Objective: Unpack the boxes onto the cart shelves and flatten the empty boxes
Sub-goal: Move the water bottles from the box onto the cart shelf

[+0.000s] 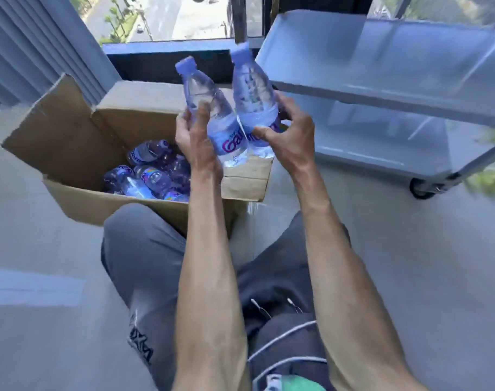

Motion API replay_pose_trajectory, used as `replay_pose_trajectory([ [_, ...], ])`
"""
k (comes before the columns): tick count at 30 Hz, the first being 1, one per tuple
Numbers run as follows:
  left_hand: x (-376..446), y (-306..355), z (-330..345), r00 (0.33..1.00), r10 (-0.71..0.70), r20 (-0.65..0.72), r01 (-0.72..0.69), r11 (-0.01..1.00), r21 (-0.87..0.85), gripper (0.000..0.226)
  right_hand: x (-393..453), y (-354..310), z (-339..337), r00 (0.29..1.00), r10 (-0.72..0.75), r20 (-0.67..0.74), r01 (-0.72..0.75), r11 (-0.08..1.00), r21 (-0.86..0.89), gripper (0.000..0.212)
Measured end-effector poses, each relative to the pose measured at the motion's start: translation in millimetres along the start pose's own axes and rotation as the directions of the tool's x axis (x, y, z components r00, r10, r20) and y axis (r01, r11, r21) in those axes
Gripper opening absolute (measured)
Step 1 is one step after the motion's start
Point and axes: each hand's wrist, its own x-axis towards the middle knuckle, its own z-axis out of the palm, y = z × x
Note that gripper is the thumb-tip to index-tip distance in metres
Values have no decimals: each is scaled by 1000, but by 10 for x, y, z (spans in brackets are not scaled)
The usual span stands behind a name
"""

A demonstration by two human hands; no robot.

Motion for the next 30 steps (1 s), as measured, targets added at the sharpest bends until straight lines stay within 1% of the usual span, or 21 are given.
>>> replay_pose_trajectory([
  [1, -152, -5, 28, 1000, -14, 19, 14, 1000, -4, 30, -109, 4, -114, 1000, 11, -20, -10, 998, 60, 63],
  [3, -430, -31, 16, 999, -37, 2, 37, 999, 10, 38, -313, 77, -303, 998, 67, -17, -62, 974, 217, 59],
  [5, -684, -43, -42, 997, -76, 2, 76, 997, -17, 39, -535, 175, -458, 990, 134, 49, -143, 901, 410, 55],
  [7, -901, -59, -121, 987, -139, 83, 148, 984, -105, 35, -696, 262, -589, 969, 190, 157, -246, 775, 582, 53],
  [9, -1048, -131, -194, 955, -243, 168, 275, 938, -210, 39, -794, 299, -705, 937, 179, 299, -342, 636, 691, 49],
  [11, -1117, -207, -270, 933, -322, 161, 354, 903, -243, 48, -829, 323, -794, 895, 137, 425, -433, 495, 753, 44],
  [12, -1147, -202, -281, 926, -344, 157, 374, 894, -248, 52, -820, 330, -823, 872, 133, 471, -478, 434, 763, 43],
  [14, -1187, -187, -292, 906, -370, 203, 414, 872, -259, 61, -786, 331, -835, 826, 154, 542, -556, 380, 739, 45],
  [16, -1219, -174, -276, 881, -384, 276, 452, 857, -248, 59, -775, 320, -802, 776, 200, 598, -626, 355, 694, 51],
  [18, -1231, -209, -263, 858, -412, 306, 491, 832, -260, 54, -794, 292, -746, 729, 219, 649, -682, 317, 659, 54],
  [20, -1222, -246, -268, 846, -405, 346, 500, 827, -255, 44, -819, 283, -704, 722, 182, 668, -688, 296, 663, 56],
  [21, -1218, -254, -268, 840, -404, 362, 503, 830, -242, 43, -819, 285, -693, 721, 166, 672, -686, 299, 663, 61],
  [22, -1212, -245, -258, 827, -422, 372, 521, 824, -224, 45, -814, 290, -686, 718, 172, 675, -688, 323, 649, 72],
  [24, -1213, -213, -220, 799, -451, 398, 559, 800, -215, 53, -806, 314, -673, 711, 237, 662, -694, 390, 605, 93],
  [25, -1210, -204, -200, 798, -447, 404, 559, 800, -219, 56, -809, 323, -661, 716, 269, 645, -692, 400, 601, 98],
  [27, -1207, -190, -178, 806, -435, 403, 544, 812, -212, 59, -823, 319, -617, 733, 269, 625, -678, 360, 640, 97],
  [29, -1195, -197, -199, 799, -445, 403, 551, 812, -195, 51, -822, 266, -579, 747, 240, 620, -664, 299, 685, 90],
  [30, -1194, -212, -226, 790, -461, 405, 567, 801, -195, 50, -818, 252, -562, 752, 225, 620, -659, 266, 703, 84],
])
